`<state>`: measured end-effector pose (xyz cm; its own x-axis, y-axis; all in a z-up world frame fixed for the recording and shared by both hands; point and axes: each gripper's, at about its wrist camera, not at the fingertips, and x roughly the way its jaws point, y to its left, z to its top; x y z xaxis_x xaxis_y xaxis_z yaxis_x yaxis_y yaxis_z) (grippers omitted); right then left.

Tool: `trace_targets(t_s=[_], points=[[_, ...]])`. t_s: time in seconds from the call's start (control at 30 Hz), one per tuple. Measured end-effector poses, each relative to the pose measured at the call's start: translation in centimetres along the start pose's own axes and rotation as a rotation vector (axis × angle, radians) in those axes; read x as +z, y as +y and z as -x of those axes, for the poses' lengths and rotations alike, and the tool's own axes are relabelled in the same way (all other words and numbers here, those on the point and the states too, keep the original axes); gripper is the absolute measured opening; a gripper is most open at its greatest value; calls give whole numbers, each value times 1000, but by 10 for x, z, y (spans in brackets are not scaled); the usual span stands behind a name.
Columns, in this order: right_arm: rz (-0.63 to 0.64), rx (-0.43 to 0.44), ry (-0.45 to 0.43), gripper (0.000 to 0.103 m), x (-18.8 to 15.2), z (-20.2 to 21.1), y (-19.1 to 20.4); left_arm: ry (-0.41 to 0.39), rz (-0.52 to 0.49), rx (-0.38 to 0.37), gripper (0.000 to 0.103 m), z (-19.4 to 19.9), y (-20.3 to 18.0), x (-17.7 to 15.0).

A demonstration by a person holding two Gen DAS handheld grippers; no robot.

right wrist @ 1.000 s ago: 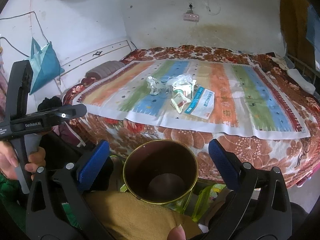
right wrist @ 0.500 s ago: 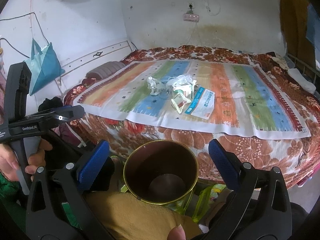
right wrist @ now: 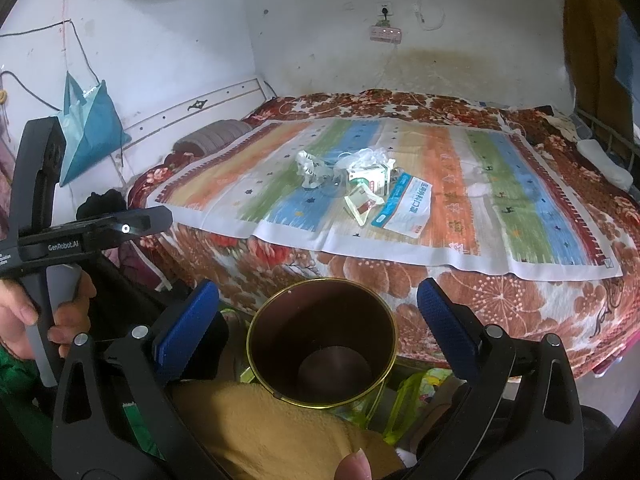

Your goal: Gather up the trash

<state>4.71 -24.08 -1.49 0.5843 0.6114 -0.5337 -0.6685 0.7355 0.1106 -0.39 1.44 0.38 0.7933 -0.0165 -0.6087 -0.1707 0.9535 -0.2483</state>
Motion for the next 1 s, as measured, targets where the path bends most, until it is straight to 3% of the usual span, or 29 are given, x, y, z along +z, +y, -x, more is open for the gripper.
trace_targets(t_s=[0.73, 1.0], points=[[-25, 14, 26, 94, 3, -12, -4, 46, 53, 3, 97, -14, 8, 5], [-42, 30, 66, 94, 15, -28, -11, 124, 68, 2, 97, -49, 8, 21]])
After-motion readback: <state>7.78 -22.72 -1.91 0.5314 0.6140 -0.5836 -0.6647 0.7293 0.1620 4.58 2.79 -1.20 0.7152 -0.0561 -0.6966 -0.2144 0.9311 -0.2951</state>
